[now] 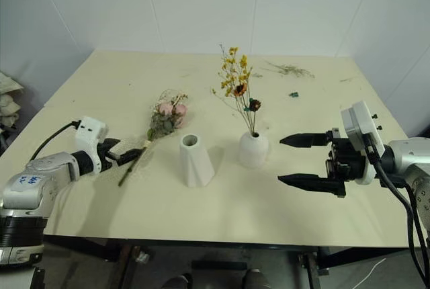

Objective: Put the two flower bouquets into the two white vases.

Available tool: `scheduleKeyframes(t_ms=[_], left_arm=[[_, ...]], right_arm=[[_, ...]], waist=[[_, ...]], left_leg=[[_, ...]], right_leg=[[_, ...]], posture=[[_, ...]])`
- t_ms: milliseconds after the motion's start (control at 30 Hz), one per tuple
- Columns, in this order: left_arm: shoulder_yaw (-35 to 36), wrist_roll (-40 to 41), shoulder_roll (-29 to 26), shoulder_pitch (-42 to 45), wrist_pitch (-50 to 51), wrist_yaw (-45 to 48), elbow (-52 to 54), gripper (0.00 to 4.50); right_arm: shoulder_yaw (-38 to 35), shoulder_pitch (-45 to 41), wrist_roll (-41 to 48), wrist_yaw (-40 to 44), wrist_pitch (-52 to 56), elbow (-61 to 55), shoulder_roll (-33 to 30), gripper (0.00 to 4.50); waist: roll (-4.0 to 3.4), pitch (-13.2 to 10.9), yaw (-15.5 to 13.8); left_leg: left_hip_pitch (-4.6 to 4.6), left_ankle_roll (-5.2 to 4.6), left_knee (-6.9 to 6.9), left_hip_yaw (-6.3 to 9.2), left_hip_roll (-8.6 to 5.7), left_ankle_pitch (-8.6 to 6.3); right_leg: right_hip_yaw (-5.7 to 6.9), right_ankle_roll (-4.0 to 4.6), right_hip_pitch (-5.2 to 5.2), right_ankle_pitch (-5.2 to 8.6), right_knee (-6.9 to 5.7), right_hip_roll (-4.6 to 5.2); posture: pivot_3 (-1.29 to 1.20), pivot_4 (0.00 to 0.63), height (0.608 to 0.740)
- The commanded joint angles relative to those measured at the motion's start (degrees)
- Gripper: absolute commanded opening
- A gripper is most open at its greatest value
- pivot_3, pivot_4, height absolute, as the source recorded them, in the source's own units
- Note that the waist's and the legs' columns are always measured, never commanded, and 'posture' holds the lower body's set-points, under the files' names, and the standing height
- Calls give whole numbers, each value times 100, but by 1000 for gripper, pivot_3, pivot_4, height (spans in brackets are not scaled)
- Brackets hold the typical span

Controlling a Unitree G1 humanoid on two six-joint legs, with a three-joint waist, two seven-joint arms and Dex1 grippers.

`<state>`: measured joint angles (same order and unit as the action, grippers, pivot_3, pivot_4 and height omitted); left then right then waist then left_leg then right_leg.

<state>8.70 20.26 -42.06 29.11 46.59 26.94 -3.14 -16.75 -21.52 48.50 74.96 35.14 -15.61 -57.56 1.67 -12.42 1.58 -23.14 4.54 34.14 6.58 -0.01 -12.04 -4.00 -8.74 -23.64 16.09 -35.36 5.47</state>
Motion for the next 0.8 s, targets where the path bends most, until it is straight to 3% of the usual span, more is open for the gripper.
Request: scheduleKeyframes(t_ms=[33,467,567,800], left_arm=[[-244,-114,61,385,480,-94,169,4500],[-1205,-602,111,1320,1191,264,-630,4500],[-1300,-688,118,1474,1205,356,-769,3866],[-1138,-912,400,1767,719,107,-1411,1637]], right_arm=[[-181,-79,100,166,-6,-7,-159,4456],[-178,-136,36,121,87,8,-172,4456],[-179,-171,31,108,98,21,-176,4500],[-212,-156,44,86,100,43,-150,4500]], waist=[[0,0,-2],[1,0,-1],[1,0,-1],[1,0,4]], left_leg=[[0,0,1,0,-1,0],[-3,9,3,0,-2,-6],[-3,10,4,0,-2,-6],[-3,10,4,0,-2,-6]], right_leg=[[0,0,0,0,0,0],[0,-4,1,-1,6,0],[0,-5,2,-2,6,0],[0,-6,2,-2,6,0]], posture=[[0,150,740],[0,150,740],[0,150,740],[0,150,740]])
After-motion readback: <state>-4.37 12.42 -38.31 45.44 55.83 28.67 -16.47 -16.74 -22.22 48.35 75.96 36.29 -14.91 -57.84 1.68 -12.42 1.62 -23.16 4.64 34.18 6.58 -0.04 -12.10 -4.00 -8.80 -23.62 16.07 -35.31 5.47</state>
